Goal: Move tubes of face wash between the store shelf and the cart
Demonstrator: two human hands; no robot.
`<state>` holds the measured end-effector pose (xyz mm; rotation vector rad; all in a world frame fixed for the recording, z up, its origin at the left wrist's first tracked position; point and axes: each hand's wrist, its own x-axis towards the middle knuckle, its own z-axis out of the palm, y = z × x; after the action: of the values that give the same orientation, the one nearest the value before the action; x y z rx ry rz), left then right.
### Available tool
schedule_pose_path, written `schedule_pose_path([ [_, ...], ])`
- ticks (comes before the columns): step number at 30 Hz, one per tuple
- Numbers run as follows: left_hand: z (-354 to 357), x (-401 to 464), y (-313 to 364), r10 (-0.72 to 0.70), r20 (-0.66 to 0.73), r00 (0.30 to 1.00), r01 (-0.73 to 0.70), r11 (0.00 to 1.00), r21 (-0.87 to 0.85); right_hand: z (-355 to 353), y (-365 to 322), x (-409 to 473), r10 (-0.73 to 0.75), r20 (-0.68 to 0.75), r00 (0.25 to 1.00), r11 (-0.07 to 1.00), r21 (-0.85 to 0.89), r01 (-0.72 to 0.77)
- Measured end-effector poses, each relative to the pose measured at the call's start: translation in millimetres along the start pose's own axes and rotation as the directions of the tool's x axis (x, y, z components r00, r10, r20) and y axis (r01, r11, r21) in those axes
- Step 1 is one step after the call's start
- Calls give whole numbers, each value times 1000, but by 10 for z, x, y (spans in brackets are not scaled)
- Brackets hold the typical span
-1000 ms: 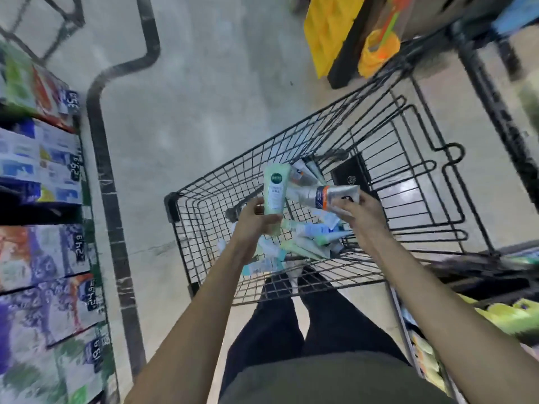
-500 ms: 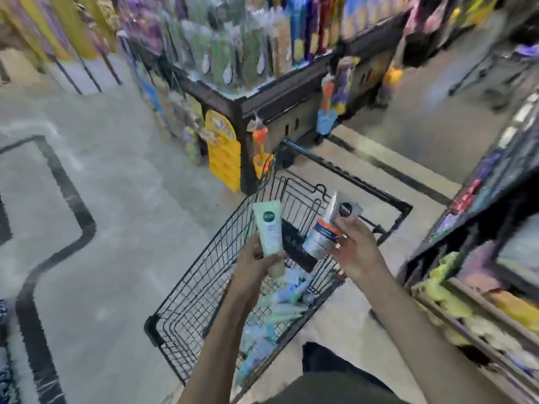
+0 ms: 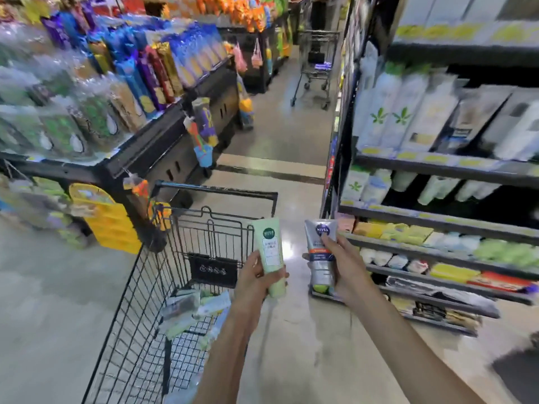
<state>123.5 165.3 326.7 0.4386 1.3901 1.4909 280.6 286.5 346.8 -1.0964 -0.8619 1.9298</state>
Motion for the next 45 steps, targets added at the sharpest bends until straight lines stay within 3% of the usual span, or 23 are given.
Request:
schedule_pose_path([
  [4,692,56,-171,-45,112,993,39,998,54,-712,-273,-204,-27,-64,998,996,87,33],
  [11,2152,-97,-584,-98,279,955,44,981,191,-2182,-639,-634,-111,-230,967,988,76,131],
  [23,3985,-473,-1250,-160,318,935,82,966,246,-4085,-1139,-1236,-150,-328,933,978,92,189],
  [31,4727,-359,-1527,-225,362,905,131,955,266,-4793,-1500,-1050,-102,-401,910,974,147,174],
  [45,6024,374,-1771,-255,375,891,166,953,253,-5778,-2621,-242,-161,-403,901,976,68,205],
])
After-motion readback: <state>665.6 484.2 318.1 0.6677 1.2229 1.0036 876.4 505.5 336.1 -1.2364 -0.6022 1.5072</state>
